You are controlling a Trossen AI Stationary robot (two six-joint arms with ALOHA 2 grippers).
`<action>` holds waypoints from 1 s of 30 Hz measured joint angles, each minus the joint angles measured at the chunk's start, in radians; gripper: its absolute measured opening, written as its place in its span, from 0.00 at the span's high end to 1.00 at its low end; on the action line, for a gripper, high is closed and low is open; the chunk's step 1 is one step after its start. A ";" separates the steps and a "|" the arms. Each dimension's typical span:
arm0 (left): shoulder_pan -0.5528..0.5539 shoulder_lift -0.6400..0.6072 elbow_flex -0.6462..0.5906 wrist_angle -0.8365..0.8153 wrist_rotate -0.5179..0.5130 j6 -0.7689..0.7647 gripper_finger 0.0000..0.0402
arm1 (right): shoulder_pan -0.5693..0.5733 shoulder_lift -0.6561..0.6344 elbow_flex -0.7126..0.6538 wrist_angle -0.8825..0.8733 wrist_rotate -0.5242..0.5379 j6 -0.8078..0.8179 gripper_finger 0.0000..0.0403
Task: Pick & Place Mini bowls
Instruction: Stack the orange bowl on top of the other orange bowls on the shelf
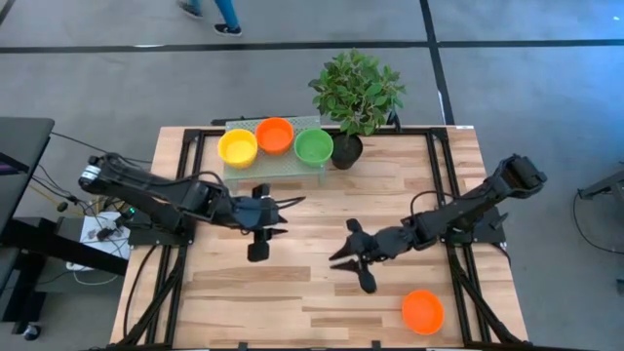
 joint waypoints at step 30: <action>-0.017 -0.257 -0.367 0.143 -0.051 -0.126 0.73 | 0.344 0.203 0.341 -0.962 -0.310 1.430 0.72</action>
